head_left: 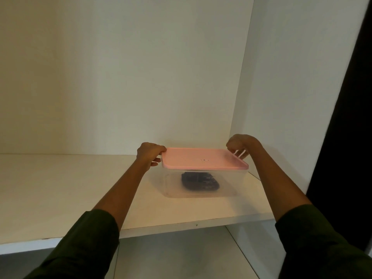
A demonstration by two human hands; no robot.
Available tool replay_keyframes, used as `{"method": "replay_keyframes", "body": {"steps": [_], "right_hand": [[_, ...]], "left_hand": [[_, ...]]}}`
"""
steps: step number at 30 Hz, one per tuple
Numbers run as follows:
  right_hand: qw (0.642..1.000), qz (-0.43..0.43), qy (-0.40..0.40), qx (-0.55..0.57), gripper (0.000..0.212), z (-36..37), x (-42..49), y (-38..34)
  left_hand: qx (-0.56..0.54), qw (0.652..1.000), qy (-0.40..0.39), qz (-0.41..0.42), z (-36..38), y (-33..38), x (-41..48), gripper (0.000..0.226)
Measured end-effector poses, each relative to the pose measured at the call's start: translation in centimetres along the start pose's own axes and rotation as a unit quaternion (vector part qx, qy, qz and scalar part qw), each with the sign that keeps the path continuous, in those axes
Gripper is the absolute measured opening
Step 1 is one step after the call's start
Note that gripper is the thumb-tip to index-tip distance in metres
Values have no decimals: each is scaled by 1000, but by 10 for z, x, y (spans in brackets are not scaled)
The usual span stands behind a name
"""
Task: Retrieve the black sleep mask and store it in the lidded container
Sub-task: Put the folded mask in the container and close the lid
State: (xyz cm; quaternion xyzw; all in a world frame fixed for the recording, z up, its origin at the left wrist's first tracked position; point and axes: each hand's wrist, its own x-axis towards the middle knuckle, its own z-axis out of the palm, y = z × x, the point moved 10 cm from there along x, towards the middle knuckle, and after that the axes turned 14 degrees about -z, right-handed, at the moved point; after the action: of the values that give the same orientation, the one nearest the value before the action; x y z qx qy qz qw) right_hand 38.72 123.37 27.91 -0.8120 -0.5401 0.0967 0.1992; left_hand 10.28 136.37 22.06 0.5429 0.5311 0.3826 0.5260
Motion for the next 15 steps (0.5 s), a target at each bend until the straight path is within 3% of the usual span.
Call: {"method": "replay_keyframes", "body": {"steps": [3,9,15], "right_hand": [[996,-17,51,70,32,-3,12,0],[984,-15,72,163,37,4,29,21],[972,3,80,219,42,12,34,34]], "left_hand": [[-24,999,-11,-19,3,-5,3,23],[-62,997,-14,-45,10,-13,9,36],[-80,995,-18,-50,13,-15,9,23]]}}
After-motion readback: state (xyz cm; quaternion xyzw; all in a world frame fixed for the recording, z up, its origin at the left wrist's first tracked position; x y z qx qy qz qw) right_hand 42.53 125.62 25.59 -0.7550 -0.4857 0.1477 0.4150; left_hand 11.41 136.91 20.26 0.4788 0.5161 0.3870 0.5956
